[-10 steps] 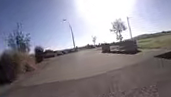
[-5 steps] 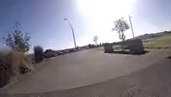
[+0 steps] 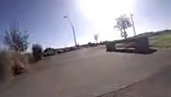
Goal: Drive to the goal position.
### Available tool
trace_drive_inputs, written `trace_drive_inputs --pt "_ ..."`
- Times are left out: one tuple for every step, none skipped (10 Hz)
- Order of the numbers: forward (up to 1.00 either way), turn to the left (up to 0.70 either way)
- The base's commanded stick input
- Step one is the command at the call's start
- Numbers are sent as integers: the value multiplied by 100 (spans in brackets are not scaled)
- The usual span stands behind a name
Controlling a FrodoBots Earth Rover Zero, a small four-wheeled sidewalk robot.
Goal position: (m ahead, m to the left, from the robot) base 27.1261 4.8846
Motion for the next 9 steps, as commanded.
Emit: trace_drive_inputs --pt "100 0" --pt "100 0" --pt "100 0" --pt "100 0" --pt "100 0" --pt "100 0" --pt "100 0" --pt "100 0" --pt "100 0"
